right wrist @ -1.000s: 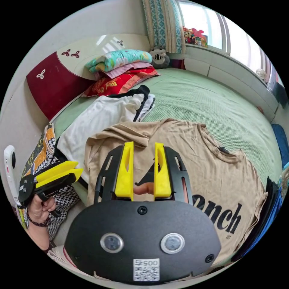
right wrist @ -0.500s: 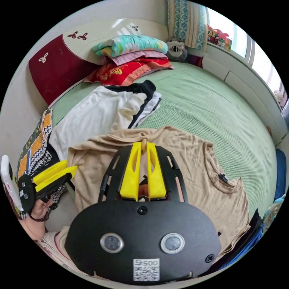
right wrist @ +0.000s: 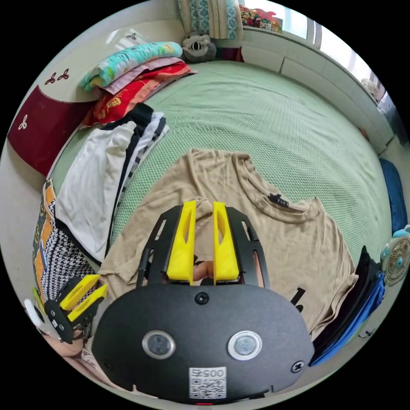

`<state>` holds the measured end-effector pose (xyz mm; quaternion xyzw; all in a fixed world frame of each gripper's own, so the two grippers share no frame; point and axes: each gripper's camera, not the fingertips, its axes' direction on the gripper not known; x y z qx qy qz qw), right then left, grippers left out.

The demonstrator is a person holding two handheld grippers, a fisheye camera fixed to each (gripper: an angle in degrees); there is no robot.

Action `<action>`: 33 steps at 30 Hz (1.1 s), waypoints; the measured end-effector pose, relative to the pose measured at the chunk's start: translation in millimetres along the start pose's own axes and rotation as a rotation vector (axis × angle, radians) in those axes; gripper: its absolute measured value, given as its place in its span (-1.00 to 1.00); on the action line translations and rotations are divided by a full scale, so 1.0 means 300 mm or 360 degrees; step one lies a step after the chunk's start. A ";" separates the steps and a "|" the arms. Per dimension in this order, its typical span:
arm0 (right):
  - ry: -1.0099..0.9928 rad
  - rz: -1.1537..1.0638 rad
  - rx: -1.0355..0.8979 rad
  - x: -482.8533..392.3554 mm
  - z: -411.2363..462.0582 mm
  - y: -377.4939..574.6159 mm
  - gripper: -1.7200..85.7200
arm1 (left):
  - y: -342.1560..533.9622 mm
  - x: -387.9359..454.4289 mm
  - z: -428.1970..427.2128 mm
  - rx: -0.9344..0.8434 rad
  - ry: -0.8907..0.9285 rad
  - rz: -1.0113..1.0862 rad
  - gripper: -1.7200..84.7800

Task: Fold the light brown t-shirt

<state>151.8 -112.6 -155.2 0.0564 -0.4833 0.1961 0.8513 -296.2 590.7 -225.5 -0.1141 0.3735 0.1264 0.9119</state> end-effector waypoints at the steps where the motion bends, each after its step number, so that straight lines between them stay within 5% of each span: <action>1: -0.0008 0.0003 0.0015 0.010 0.002 0.019 -0.82 | 0.003 0.001 0.002 -0.0007 0.0059 0.0005 -0.78; 6: -0.0271 0.0137 0.0189 0.088 -0.007 0.165 -0.80 | -0.024 0.010 0.041 -0.0025 0.0089 0.0011 -0.78; 25: -0.0182 0.0056 0.0171 0.096 0.135 -0.100 -0.80 | -0.126 0.083 0.188 -0.0095 0.0112 -0.0029 -0.83; 33: -0.0103 -0.0035 0.0182 0.031 0.172 -0.168 -0.96 | -0.141 0.110 0.209 -0.0079 0.0158 -0.0024 -0.84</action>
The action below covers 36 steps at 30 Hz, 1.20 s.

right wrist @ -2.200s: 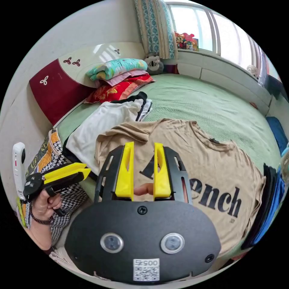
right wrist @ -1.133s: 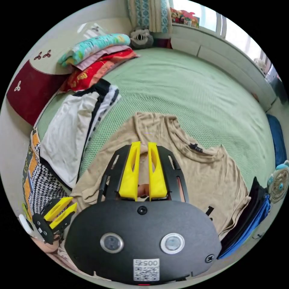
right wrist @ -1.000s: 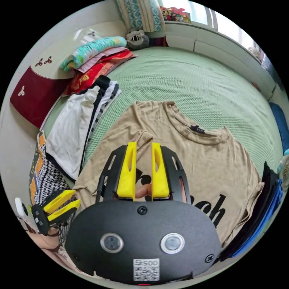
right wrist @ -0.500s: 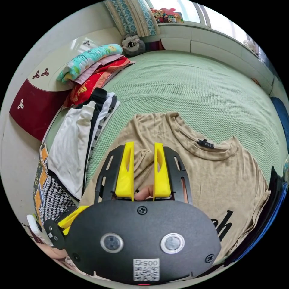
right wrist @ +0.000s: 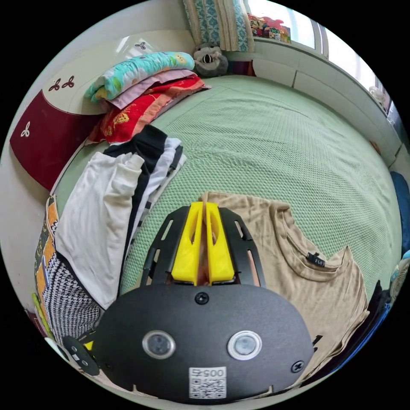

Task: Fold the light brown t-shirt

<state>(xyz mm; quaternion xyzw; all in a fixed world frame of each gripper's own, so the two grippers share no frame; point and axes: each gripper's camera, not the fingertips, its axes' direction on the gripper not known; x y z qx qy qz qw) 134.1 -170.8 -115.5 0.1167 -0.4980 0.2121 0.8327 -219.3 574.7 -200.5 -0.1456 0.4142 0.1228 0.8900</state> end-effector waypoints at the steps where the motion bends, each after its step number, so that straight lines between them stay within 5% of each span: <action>1: -0.0003 -0.0004 0.0018 -0.004 -0.006 -0.007 -0.97 | -0.005 0.003 0.004 0.0001 -0.0001 -0.0005 -0.84; 10: -0.0070 -0.0035 -0.0037 0.031 -0.118 0.018 -0.87 | -0.019 0.058 0.023 -0.0007 -0.0005 -0.0003 -0.84; 22: -0.0006 0.0288 -0.0106 0.287 -0.508 0.959 -0.82 | 0.011 0.362 -0.054 0.0092 -0.0041 0.0295 -0.92; 36: 0.0557 0.0401 -0.0249 0.267 -0.546 1.267 -0.86 | -0.211 0.889 0.140 0.0004 0.0106 0.0690 -0.88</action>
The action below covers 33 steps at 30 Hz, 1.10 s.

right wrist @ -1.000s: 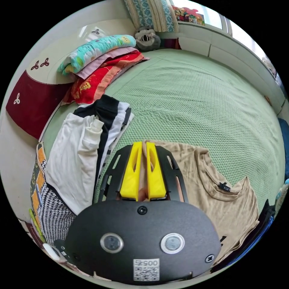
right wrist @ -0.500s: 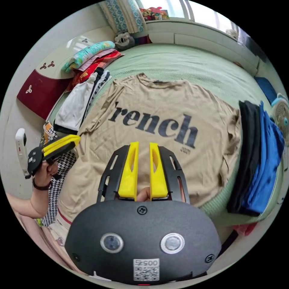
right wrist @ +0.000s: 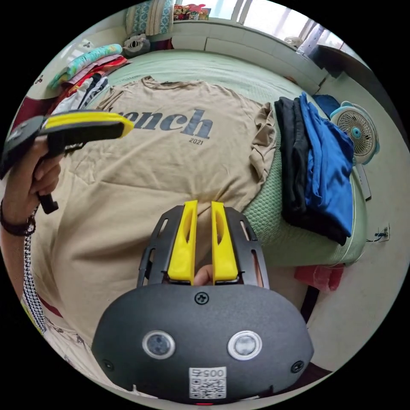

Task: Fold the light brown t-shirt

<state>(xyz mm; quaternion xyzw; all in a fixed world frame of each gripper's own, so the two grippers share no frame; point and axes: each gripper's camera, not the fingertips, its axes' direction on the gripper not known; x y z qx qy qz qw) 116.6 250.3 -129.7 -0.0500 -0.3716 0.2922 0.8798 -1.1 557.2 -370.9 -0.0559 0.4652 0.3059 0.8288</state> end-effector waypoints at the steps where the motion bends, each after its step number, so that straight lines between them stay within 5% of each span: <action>1: 0.0011 -0.0009 0.0003 -0.004 0.006 0.005 -0.87 | -0.041 0.014 0.032 -0.0011 0.0029 0.0001 -0.87; 10: -0.0064 -0.0057 -0.0088 0.014 -0.061 -0.034 -0.93 | -0.235 0.038 0.243 -0.0007 0.0112 0.0032 -0.85; 17: 0.0078 0.0085 0.0262 0.174 -0.199 -0.309 -0.81 | -0.241 0.041 0.285 0.0028 0.0171 0.0031 -0.84; 26: 0.0190 0.0432 0.0023 0.291 0.041 -0.686 -0.76 | -0.271 -0.002 0.329 0.0006 0.0268 0.0003 -0.84; 33: 0.0442 0.0347 -0.0052 0.245 0.062 -0.753 -0.96 | -0.307 -0.038 0.356 0.0035 0.0263 -0.0055 -0.86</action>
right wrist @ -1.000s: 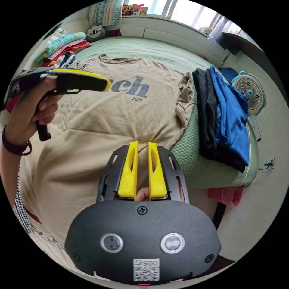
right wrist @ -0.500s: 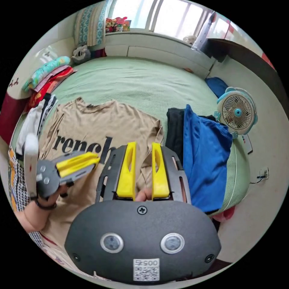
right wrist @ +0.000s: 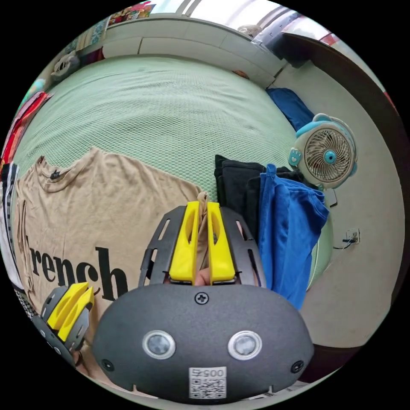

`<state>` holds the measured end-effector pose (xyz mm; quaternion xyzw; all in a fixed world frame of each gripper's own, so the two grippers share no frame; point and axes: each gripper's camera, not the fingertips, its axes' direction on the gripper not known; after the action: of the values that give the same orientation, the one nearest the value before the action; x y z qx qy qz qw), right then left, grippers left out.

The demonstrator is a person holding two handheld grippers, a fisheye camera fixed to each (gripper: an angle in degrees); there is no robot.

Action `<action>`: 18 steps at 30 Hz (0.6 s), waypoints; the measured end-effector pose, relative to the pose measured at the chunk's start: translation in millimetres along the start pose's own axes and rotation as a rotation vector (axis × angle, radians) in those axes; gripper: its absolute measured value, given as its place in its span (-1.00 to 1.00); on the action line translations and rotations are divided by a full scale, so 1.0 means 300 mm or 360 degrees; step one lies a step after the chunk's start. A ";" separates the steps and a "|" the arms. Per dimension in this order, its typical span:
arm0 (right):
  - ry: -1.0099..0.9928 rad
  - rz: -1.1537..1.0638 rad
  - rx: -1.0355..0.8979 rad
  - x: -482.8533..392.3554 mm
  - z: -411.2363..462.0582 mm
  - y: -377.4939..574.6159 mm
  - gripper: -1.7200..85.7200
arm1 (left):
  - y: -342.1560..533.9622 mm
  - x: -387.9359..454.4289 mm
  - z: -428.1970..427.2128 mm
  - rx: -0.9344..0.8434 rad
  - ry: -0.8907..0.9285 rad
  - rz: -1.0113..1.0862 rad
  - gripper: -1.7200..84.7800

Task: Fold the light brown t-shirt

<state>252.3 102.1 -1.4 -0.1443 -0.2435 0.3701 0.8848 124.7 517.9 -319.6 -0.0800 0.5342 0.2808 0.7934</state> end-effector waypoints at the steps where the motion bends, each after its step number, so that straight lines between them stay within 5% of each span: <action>1: 0.0003 -0.0015 0.0020 -0.005 -0.016 0.001 -0.96 | -0.005 0.002 0.003 0.0003 -0.0017 0.0008 -0.86; 18: -0.0162 -0.0421 0.0082 -0.244 -0.203 -0.103 -0.83 | -0.047 -0.055 0.064 -0.0016 0.0019 -0.0019 -0.86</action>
<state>258.8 23.4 -62.9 -0.0692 -0.2954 0.2634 0.9157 143.0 508.4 -299.3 -0.0889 0.5371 0.2781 0.7914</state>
